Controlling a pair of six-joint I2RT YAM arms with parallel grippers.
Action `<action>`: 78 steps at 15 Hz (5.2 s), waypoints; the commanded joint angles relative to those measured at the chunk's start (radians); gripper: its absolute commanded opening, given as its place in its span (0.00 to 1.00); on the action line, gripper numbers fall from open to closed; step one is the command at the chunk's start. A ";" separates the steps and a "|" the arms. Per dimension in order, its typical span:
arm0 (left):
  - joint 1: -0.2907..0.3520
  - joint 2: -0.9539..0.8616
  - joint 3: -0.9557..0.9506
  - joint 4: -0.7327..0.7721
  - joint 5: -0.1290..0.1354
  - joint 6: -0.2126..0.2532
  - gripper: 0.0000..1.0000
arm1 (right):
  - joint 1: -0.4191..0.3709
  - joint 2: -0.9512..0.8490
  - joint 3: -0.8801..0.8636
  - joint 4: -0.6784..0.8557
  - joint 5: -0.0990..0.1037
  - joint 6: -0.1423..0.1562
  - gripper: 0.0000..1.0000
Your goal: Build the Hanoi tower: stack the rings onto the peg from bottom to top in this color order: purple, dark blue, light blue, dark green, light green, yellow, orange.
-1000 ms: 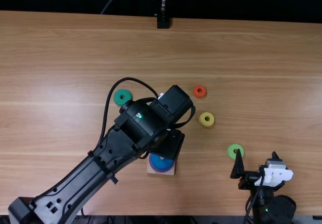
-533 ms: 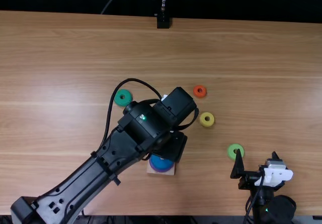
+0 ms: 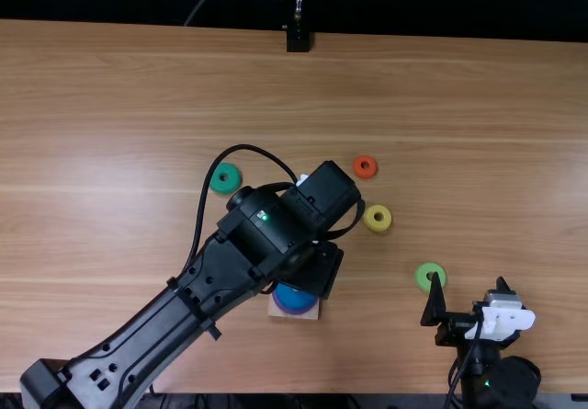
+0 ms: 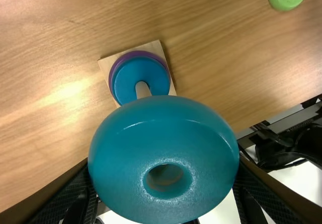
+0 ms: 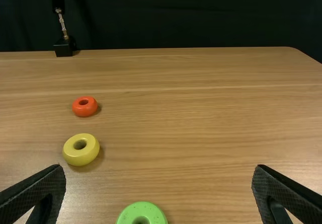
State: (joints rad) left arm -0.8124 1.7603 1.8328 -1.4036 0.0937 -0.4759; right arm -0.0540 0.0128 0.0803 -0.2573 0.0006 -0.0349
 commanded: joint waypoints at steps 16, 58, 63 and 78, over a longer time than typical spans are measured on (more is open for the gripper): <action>0.001 0.010 -0.081 0.001 0.006 -0.005 1.00 | 0.008 -0.013 -0.063 -0.060 0.029 0.005 1.00; 0.502 0.623 0.200 0.284 -0.167 0.347 1.00 | 0.008 -0.013 -0.063 -0.060 0.029 0.005 1.00; 0.507 0.646 0.198 0.284 -0.165 0.347 1.00 | 0.008 -0.013 -0.063 -0.060 0.031 0.005 1.00; 0.509 0.653 0.171 0.358 -0.167 0.351 0.22 | 0.008 -0.013 -0.063 -0.060 0.029 0.005 1.00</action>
State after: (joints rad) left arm -0.3122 2.3871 2.0037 -1.0447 -0.0719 -0.1314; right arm -0.0540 0.0128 0.0803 -0.2573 0.0006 -0.0349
